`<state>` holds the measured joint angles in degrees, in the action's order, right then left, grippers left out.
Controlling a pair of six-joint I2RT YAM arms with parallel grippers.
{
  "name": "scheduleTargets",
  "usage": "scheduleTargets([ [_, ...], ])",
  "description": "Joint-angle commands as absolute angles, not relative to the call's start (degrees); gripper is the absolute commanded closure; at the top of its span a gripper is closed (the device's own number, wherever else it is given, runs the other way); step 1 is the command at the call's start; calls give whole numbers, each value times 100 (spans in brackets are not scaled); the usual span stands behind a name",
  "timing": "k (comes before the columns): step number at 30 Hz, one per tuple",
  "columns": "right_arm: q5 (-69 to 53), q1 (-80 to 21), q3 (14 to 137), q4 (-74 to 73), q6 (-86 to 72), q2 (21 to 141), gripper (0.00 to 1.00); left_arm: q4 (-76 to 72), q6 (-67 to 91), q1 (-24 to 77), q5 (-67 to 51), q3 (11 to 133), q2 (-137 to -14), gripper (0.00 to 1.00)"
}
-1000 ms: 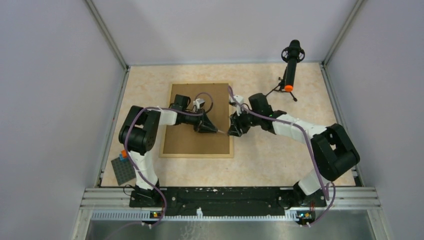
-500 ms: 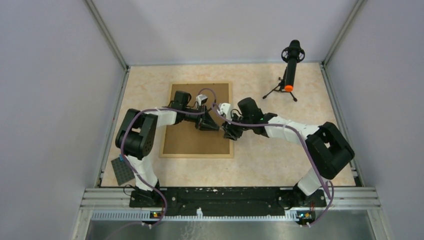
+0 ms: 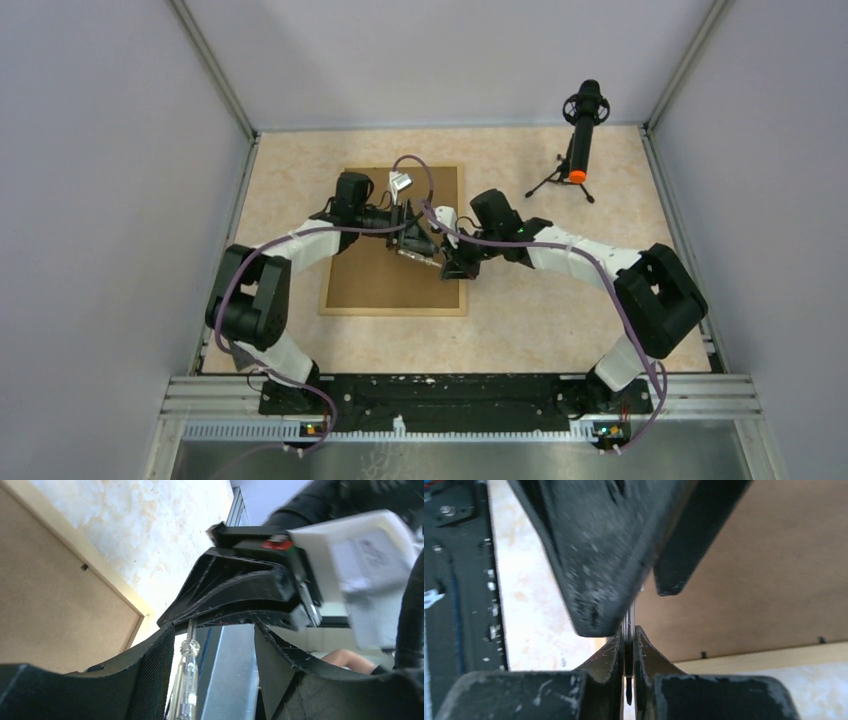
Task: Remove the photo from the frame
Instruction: Adjust the screwdriver, then release the photo frame item from the photo frame.
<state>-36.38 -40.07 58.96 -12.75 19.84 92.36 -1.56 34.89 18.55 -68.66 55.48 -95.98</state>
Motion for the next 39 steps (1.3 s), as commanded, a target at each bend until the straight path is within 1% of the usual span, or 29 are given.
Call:
scheduleTargets([
  [1, -4657, -4009, 6062, -1580, 1820, 9022, 100, -764, 2919, 1828, -7166, 5183, -9165, 37],
  [5, -4917, -3869, 6121, -1615, 1534, 9109, 100, -1066, 2686, 1828, -7438, 4941, -8947, 39],
  [8, -5057, -3793, 6201, -1750, 1548, 9154, 100, -698, 2236, 1828, -7507, 4973, -8925, 39],
  [11, -5095, -3792, 6172, -1719, 1564, 9103, 100, -589, 2159, 1841, -7506, 4998, -9003, 39],
  [14, -5151, -3792, 6208, -1711, 1512, 9137, 100, -432, 2046, 1891, -7562, 5088, -9100, 42],
  [18, -5221, -3786, 6259, -1703, 1425, 9206, 100, -31, 1632, 1974, -7523, 5189, -9178, 43],
  [23, -5320, -3770, 6295, -1713, 1328, 9286, 100, -26, 1562, 2001, -7520, 5178, -9207, 50],
  [25, -5347, -3768, 6327, -1714, 1336, 9319, 100, 53, 1512, 2016, -7509, 5182, -9221, 56],
  [26, -5374, -3769, 6347, -1725, 1340, 9340, 100, 130, 1490, 2018, -7484, 5189, -9232, 61],
  [29, -5351, -3764, 6416, -1812, 1343, 9397, 100, 106, 1538, 2021, -7521, 5226, -9305, 87],
  [30, -5274, -3727, 6450, -1845, 1315, 9408, 95, 101, 1590, 2021, -7467, 5237, -9346, 93],
  [31, -5196, -3663, 6459, -1870, 1265, 9408, 84, 63, 1703, 2015, -7364, 5219, -9394, 97],
  [32, -5122, -3543, 6451, -1873, 1194, 9397, 66, -37, 1888, 1982, -7208, 5183, -9447, 100],
  [34, -4881, -3224, 6351, -1777, 957, 9321, 49, -370, 2365, 1916, -6949, 5049, -9622, 100],
  [35, -4765, -3066, 6257, -1677, 800, 9263, 45, -626, 2609, 1901, -6814, 4956, -9680, 100],
  [37, -4520, -2807, 6052, -1528, 593, 9128, 41, -966, 2867, 1898, -6526, 4826, -9782, 100],
  [39, -4024, -2736, 5828, -1484, 564, 8976, 42, -1403, 3087, 1891, -6374, 4747, -9925, 100],
])
